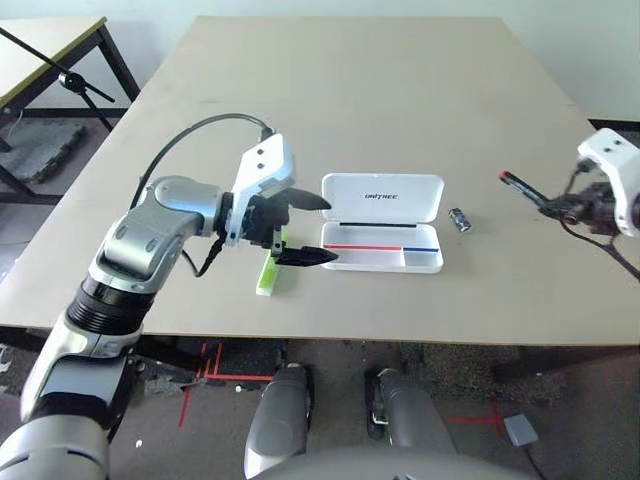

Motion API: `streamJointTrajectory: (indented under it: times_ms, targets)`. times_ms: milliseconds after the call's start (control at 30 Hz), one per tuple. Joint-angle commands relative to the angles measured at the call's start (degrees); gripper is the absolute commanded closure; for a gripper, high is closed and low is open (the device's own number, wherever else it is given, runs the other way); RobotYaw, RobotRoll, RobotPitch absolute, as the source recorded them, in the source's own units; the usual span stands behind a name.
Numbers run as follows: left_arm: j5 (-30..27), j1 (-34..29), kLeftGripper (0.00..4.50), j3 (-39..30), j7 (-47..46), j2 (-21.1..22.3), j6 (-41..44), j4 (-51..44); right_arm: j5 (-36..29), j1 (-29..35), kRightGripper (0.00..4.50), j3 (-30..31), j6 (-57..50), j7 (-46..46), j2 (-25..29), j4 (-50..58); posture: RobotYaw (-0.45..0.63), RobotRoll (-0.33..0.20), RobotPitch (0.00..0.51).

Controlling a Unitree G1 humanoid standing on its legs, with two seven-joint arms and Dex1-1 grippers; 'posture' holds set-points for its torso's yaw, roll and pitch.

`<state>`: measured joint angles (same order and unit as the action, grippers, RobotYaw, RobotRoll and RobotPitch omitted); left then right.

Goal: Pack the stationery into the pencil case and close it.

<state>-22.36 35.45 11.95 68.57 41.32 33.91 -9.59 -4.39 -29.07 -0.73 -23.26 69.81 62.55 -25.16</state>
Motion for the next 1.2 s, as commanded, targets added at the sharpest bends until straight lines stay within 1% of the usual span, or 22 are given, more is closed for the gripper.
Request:
streamJointTrajectory:
  times_ms: [33,167,233,300,433,600,733,900,1100,1200]
  targets:
    - [0.99,-0.69,0.00,-0.07,0.72,0.86,-1.51,1.90,-2.54,5.00,3.92,-1.03,1.17,5.08,3.18,8.85,0.18,0.000,0.129]
    - [1.07,-1.80,0.00,-0.75,1.03,1.86,-2.12,2.82,-4.50,9.27,3.92,-0.86,0.15,8.99,6.33,16.58,0.17,0.000,0.128]
    - [0.60,-2.51,0.00,-1.88,0.40,2.05,-2.11,3.46,-6.14,9.29,3.92,0.06,-0.51,11.19,6.46,20.83,0.17,0.000,0.127]
    - [0.11,-3.10,0.00,-2.65,0.28,2.35,-2.06,3.61,-7.02,7.99,3.92,0.96,-2.03,11.20,5.24,23.14,0.17,0.000,0.127]
    - [0.13,-4.79,0.00,-3.70,0.00,3.34,-1.94,2.57,-5.97,3.71,3.92,5.39,-1.43,10.70,0.82,25.78,0.20,0.000,0.121]
    - [-0.12,-5.92,0.00,-4.56,-1.29,3.68,-0.98,0.93,-3.44,-2.41,3.92,11.50,0.38,10.52,-5.52,24.37,0.23,0.000,0.120]
    - [-0.42,-6.92,0.00,-5.72,-2.80,3.79,0.20,-0.66,-1.31,-6.85,3.92,16.04,0.44,9.01,-12.24,21.40,0.27,0.000,0.118]
    - [-0.97,-8.19,0.00,-6.81,-4.02,4.22,1.64,-2.68,2.22,-10.95,3.92,19.57,2.09,6.42,-18.52,15.51,0.30,0.000,0.117]
    - [-1.49,-8.87,0.00,-7.93,-5.06,4.84,3.08,-4.18,6.76,-13.01,3.92,21.88,6.38,3.75,-22.30,10.14,0.32,0.000,0.118]
    - [-1.68,-9.13,0.00,-8.10,-5.41,4.89,3.55,-4.75,7.49,-13.42,3.92,21.82,7.30,3.48,-23.40,8.71,0.32,0.000,0.118]
